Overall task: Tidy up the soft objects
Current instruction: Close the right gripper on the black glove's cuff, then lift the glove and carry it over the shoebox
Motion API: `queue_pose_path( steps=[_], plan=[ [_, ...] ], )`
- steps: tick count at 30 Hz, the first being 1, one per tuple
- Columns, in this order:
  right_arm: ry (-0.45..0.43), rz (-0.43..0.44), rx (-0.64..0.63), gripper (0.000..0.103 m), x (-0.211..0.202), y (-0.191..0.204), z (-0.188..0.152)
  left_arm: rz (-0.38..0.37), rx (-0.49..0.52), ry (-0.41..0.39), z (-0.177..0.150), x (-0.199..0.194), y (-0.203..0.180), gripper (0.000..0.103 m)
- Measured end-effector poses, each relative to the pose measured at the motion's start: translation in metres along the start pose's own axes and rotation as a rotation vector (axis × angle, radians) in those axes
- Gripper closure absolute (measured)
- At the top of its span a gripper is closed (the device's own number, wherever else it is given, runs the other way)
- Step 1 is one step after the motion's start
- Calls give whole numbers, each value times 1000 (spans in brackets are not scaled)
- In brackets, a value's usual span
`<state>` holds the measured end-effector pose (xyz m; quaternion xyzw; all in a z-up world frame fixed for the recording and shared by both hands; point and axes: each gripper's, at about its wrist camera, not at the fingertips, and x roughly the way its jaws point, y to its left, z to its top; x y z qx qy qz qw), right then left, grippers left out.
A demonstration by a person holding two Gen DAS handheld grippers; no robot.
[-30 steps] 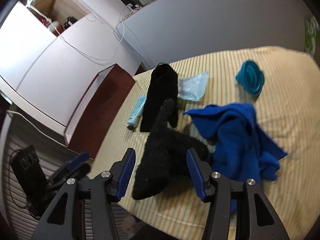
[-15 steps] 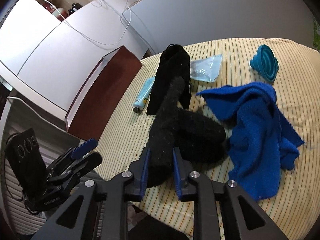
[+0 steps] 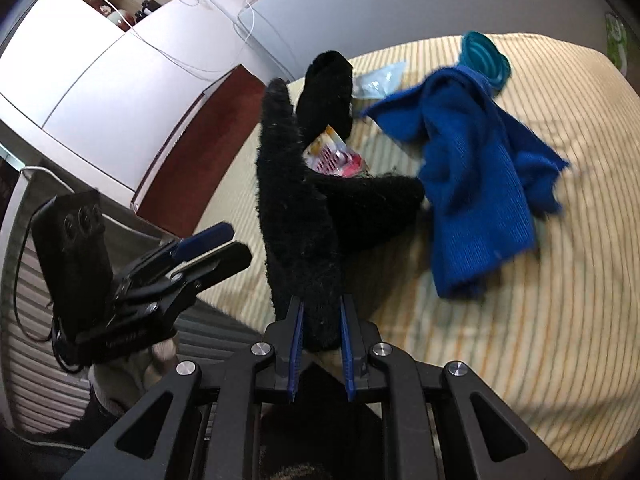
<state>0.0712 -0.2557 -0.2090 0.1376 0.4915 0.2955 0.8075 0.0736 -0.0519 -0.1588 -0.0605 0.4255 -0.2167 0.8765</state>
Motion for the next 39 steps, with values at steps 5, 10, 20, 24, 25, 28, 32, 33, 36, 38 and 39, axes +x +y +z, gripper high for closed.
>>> queue_pose_path(
  steps=[5, 10, 20, 24, 25, 28, 32, 33, 36, 38, 39],
  plan=[
    [-22, -9, 10, 81, -12, -8, -6, -21, 48, 41, -8, 16, -11, 41],
    [-53, 31, 31, 68, -23, -12, 2, -30, 87, 58, -8, 27, -20, 41],
    [-30, 20, 14, 66, -4, -9, 22, -80, 98, 94, -4, 41, -21, 41],
    [-19, 31, 26, 66, 2, -15, 26, -94, 98, 91, -5, 45, -23, 43],
    [-17, 30, 23, 66, 2, -15, 26, -99, 95, 92, -5, 45, -24, 47],
    [-10, 31, 21, 67, 3, -16, 25, -107, 93, 87, -6, 45, -25, 58],
    [-10, 14, -3, 75, 8, -13, 27, -103, 111, 75, -7, 40, -31, 70],
    [-12, 15, -6, 79, 8, -12, 27, -104, 114, 72, -7, 39, -33, 72],
    [-14, 23, -19, 87, 7, -7, 26, -98, 123, 54, -5, 32, -37, 80],
    [-22, 2, -48, 88, 6, -1, 26, -99, 122, 41, -3, 26, -37, 84],
    [-28, 0, -52, 88, 5, 1, 26, -98, 119, 35, -1, 24, -37, 84]
  ],
)
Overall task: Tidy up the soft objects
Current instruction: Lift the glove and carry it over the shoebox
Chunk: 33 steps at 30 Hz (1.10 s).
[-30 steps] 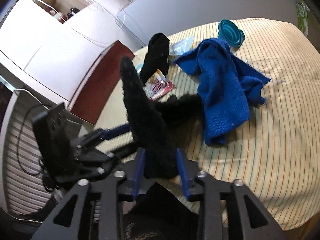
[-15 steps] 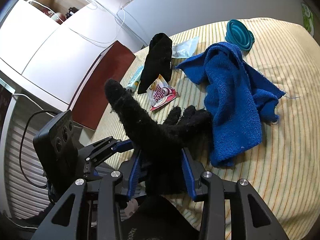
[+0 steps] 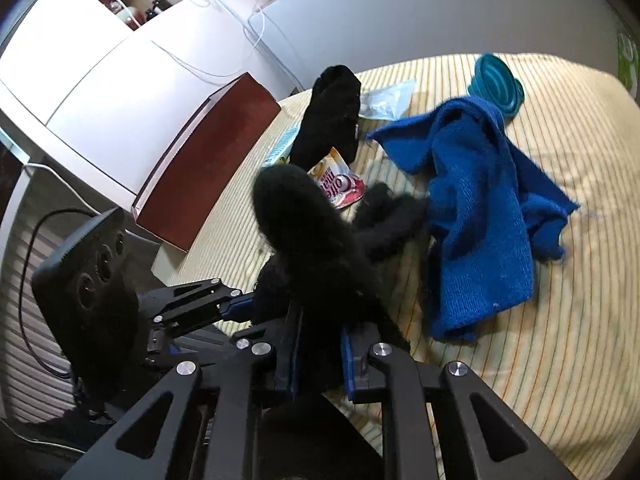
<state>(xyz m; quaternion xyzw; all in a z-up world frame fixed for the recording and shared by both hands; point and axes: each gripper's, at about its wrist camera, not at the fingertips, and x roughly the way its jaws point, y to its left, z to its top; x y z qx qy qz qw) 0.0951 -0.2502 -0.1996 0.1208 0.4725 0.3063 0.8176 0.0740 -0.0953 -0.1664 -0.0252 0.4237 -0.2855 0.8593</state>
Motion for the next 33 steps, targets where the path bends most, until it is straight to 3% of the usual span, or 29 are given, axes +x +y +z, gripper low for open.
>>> queue_pose_path(
  steps=[8, 15, 25, 33],
  plan=[
    [-60, 29, -58, 89, -14, 32, 19, 40, -11, -100, 16, -41, 10, 84],
    [-90, 78, -184, 89, -9, 89, 60, 127, -43, -210, 31, -97, 44, 84],
    [-100, 141, -354, 89, 31, 186, 136, 256, -129, -306, 56, -165, 128, 84],
    [-87, 156, -413, 89, 81, 237, 194, 380, -182, -311, 86, -188, 197, 84]
  ],
)
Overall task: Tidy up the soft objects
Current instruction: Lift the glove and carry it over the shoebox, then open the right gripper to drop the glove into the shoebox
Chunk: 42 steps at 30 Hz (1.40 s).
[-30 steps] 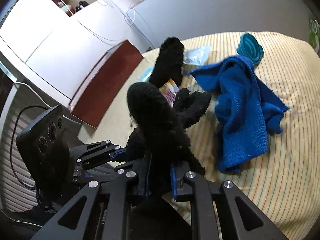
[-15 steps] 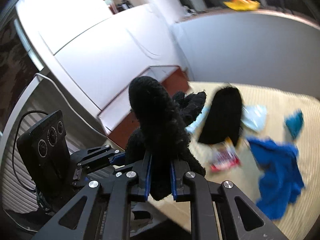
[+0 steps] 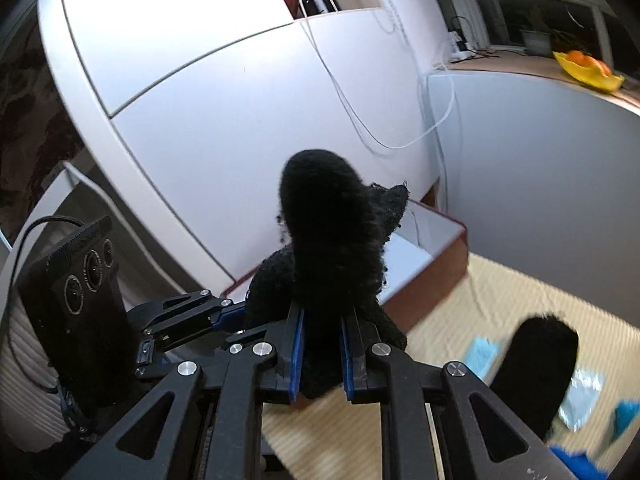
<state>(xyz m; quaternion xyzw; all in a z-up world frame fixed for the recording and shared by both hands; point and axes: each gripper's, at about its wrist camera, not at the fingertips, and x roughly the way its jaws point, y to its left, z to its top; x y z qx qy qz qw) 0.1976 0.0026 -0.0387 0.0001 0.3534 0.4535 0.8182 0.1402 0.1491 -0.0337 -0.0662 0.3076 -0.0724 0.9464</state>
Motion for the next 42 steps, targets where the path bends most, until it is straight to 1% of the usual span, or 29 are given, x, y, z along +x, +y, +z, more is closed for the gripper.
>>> queue_pose_path(
  steps=[2, 8, 12, 16, 17, 19, 20, 21, 22, 23, 25, 27, 35, 39, 41, 42],
  plan=[
    [10, -2, -9, 89, 18, 2, 12, 19, -15, 10, 6, 6, 13, 84],
    [39, -7, -9, 89, 60, -4, 33, 67, -54, 49, 18, 29, 44, 84],
    [53, -5, 8, 89, 77, -9, 39, 86, -73, 66, 15, 35, 53, 84],
    [71, -22, 8, 89, 90, -13, 43, 94, -89, 90, 19, 54, 53, 84],
    [74, -27, 11, 89, 92, -16, 44, 109, -86, 98, 18, 58, 53, 83],
    [80, -45, 18, 89, 95, -19, 44, 137, -81, 115, 19, 65, 53, 78],
    [81, -61, 23, 88, 96, -21, 45, 158, -89, 130, 19, 69, 55, 65],
    [83, -75, 31, 85, 96, -24, 46, 166, -97, 133, 16, 68, 56, 56],
    [79, -83, 44, 75, 95, -27, 46, 169, -103, 131, 15, 69, 58, 40],
    [72, -89, 55, 62, 93, -29, 46, 176, -109, 125, 14, 68, 59, 34],
    [49, -100, 77, 51, 87, -35, 46, 182, -107, 123, 12, 67, 58, 34],
    [40, -101, 86, 50, 81, -39, 45, 193, -99, 124, 11, 65, 56, 34],
    [26, -122, 108, 44, 57, -47, 35, 171, -112, 113, 17, 58, 48, 34],
    [14, -147, 95, 42, 33, -49, 27, 146, -116, 97, 15, 45, 38, 32],
    [3, -151, 99, 38, 16, -52, 18, 126, -115, 90, 11, 38, 29, 32],
    [-2, -154, 103, 38, 8, -54, 14, 117, -110, 87, 10, 36, 24, 32]
  ],
)
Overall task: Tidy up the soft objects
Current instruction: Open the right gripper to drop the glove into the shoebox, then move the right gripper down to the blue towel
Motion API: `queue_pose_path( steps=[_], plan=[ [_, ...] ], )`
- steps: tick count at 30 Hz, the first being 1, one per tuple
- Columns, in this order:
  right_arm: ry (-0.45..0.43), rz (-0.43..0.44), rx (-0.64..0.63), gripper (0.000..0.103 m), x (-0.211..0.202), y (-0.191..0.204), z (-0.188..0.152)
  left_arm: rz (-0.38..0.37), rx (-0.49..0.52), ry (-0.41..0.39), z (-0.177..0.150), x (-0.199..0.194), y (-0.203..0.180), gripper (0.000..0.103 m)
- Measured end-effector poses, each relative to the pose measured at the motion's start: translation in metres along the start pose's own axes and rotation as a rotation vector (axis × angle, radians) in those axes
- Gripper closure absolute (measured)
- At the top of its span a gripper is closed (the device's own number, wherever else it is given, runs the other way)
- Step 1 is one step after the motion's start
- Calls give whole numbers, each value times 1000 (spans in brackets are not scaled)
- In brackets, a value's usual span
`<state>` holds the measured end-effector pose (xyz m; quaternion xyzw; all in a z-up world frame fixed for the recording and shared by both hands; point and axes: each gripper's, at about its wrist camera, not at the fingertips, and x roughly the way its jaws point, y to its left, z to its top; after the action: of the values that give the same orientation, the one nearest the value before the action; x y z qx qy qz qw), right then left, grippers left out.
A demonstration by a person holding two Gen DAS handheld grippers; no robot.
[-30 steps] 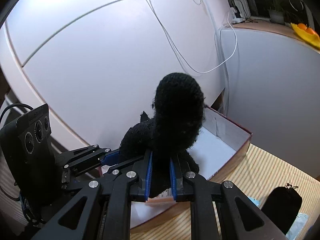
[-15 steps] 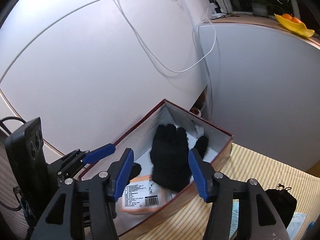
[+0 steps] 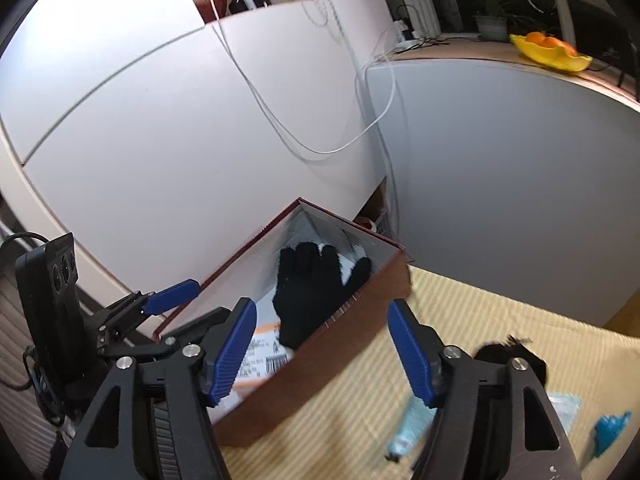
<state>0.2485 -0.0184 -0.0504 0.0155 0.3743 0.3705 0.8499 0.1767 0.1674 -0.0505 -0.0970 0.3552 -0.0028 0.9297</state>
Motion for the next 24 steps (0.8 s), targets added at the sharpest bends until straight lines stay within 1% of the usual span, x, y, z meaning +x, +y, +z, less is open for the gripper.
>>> queue_pose_path(
  steps=[3, 9, 11, 13, 19, 20, 24],
  plan=[
    [-12, -26, 0, 38, -24, -11, -14, -26, 14, -5, -8, -8, -14, 32],
    [-28, -79, 43, 37, -82, -48, -53, -124, 41, 8, -29, -21, -54, 32],
    [-47, -102, 76, 31, -105, -65, -68, -170, 48, 22, -37, -21, -70, 32],
    [-63, -121, 104, 27, -123, -80, -82, -211, 59, 40, -46, -19, -86, 32],
    [-69, -189, 205, 26, -170, -132, -134, -334, 93, 105, -74, -9, -136, 32],
    [-66, -198, 221, 26, -174, -139, -142, -360, 100, 121, -79, -5, -146, 32],
    [-45, -201, 316, 26, -182, -173, -173, -418, 116, 172, -96, 5, -175, 32]
  ],
)
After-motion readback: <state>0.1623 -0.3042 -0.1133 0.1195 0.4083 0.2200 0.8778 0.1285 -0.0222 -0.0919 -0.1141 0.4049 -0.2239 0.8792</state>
